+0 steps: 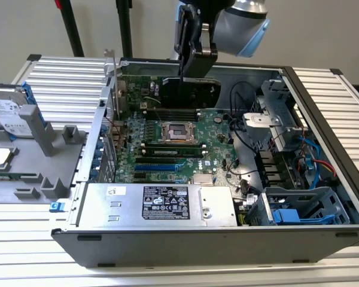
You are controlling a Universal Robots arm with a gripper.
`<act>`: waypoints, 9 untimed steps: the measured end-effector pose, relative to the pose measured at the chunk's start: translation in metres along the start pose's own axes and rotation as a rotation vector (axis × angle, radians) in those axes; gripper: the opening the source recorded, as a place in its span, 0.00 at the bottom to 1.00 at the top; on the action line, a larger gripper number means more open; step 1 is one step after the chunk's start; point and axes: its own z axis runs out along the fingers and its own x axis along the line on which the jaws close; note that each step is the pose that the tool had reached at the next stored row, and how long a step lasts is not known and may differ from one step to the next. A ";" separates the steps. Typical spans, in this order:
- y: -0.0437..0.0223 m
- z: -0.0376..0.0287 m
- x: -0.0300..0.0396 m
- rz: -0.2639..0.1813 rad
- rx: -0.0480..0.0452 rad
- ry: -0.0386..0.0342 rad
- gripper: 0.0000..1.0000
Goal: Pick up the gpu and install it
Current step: 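Insert the gpu into the slot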
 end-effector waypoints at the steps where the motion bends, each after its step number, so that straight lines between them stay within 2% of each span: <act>1: -0.0001 0.0005 0.0000 0.000 -0.0001 0.0001 0.00; 9: -0.0028 0.0059 0.0003 0.000 0.0000 0.0001 0.00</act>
